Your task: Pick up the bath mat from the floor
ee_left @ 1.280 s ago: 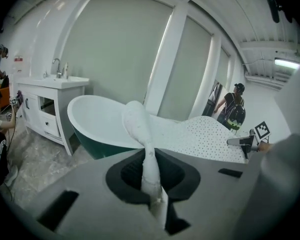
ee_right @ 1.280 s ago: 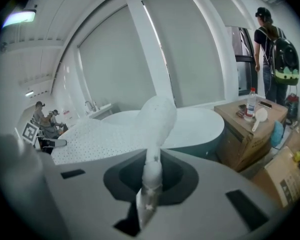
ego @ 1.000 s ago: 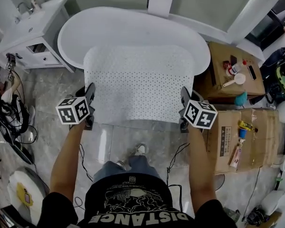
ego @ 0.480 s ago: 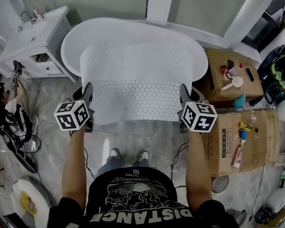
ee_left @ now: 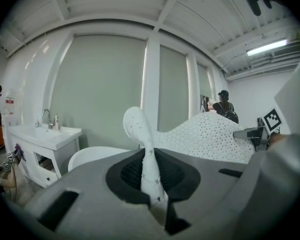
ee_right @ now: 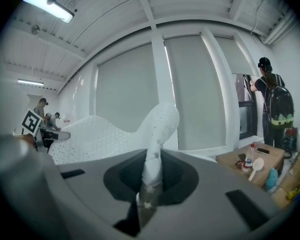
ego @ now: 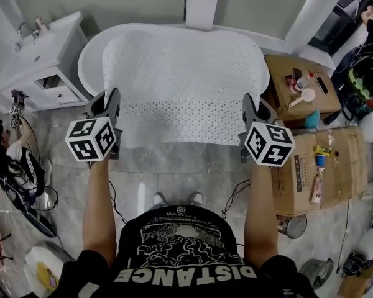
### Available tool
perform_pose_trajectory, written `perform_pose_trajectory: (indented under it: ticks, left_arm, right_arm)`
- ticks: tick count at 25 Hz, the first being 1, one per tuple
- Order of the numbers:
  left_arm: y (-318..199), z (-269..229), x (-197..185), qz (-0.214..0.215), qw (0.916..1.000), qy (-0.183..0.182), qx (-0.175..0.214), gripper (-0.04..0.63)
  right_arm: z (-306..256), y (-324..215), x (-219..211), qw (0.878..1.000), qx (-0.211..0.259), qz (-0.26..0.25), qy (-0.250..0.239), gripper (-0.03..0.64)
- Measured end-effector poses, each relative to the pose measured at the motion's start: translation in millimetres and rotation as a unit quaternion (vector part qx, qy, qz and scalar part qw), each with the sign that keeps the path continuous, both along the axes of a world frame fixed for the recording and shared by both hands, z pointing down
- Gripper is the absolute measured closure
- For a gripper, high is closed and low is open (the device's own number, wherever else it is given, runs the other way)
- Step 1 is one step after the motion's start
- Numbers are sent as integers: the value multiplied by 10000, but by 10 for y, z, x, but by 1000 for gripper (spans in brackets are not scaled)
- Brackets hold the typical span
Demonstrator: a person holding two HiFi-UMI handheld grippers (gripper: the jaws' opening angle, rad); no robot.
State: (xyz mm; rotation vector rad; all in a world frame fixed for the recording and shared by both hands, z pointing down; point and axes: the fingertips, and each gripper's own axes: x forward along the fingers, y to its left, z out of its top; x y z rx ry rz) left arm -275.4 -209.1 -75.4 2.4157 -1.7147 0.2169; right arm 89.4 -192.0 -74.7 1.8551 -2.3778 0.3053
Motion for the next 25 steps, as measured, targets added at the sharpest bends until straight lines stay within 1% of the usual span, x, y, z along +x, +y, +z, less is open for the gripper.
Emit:
perform_pose_trajectory:
  ticks: [3,7,12,19,25]
  left_arm:
    - [-16,-82,-45,65,9999,-46,102,565]
    - [-47,-75,-64,127,9998,-82,96,565]
    - [-99,-56,-78,143,9998,-87,124,565]
    - [-83,-69,-118,92,9998,-31,170,565]
    - [-58,-55,-23,123,9998,-52,173,565]
  right_arm:
    - [-76,20,-9,9999,69,104,-64,588]
    - [-126,25,-18,9997,124,194,-9,588]
    - [-146,15,-94,9996,163,192,106,588]
    - [-159,42,-113,9995,190,207,119,588]
    - [-128,82,-73,9996,181,191,122,588]
